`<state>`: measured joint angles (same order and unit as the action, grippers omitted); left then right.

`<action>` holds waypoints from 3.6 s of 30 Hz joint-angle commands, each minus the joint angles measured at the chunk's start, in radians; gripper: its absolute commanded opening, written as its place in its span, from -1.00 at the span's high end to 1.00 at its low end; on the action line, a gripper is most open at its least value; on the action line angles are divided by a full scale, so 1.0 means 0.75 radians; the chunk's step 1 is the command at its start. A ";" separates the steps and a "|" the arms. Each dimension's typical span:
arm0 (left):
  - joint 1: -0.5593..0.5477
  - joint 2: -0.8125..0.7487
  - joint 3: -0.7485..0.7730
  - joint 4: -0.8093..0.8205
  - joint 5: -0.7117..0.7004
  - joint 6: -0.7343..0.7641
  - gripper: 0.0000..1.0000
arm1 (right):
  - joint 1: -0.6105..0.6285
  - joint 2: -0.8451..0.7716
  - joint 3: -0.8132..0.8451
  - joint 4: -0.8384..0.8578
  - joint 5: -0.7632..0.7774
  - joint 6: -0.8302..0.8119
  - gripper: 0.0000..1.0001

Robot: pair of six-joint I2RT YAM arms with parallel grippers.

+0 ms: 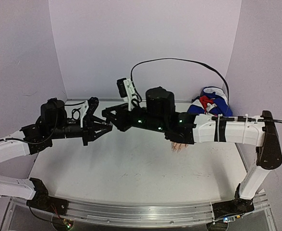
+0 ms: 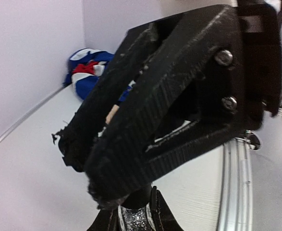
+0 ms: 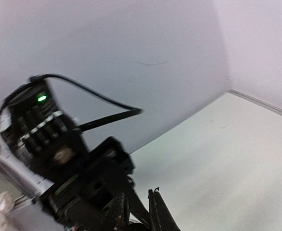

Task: Paint the nails

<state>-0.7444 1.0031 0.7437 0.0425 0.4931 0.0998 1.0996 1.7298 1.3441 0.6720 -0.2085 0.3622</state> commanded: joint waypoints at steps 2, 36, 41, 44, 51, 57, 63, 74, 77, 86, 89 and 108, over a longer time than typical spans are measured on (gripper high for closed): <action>0.017 -0.081 -0.011 0.106 -0.506 0.077 1.00 | 0.268 0.193 0.355 -0.442 0.986 0.181 1.00; 0.012 0.225 0.153 0.100 0.750 -0.059 1.00 | -0.131 -0.244 -0.203 0.103 -0.687 -0.069 -0.32; 0.003 0.237 0.155 0.099 0.775 -0.057 1.00 | -0.132 -0.178 -0.158 0.158 -0.718 -0.038 -0.02; -0.003 0.241 0.156 0.100 0.784 -0.059 1.00 | -0.131 -0.151 -0.138 0.184 -0.732 -0.020 0.13; -0.008 0.238 0.156 0.100 0.789 -0.057 1.00 | -0.129 -0.070 -0.110 0.286 -0.809 0.059 0.46; -0.008 0.233 0.154 0.099 0.786 -0.055 1.00 | -0.125 -0.048 -0.095 0.302 -0.832 0.075 0.67; -0.008 0.203 0.145 0.100 0.710 -0.042 1.00 | -0.115 -0.048 -0.102 0.303 -0.825 0.073 0.85; -0.003 0.031 0.030 0.097 -0.347 0.043 1.00 | 0.019 -0.011 -0.078 0.092 0.088 0.102 1.00; -0.003 -0.003 0.011 0.098 -0.467 0.062 1.00 | 0.153 0.084 0.116 -0.185 0.692 0.214 1.00; -0.002 -0.009 0.008 0.096 -0.429 0.076 1.00 | 0.303 0.171 0.286 -0.240 0.970 0.235 1.00; -0.002 -0.005 0.012 0.092 -0.420 0.077 1.00 | 0.265 0.056 0.160 -0.115 0.837 0.128 0.62; 0.023 0.146 0.123 0.075 0.348 -0.046 1.00 | -0.154 -0.365 -0.366 0.200 -0.340 0.083 -0.80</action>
<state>-0.7288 1.0668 0.7452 0.0364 0.4118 0.1024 0.9749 1.4651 1.0748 0.6842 -0.1684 0.4377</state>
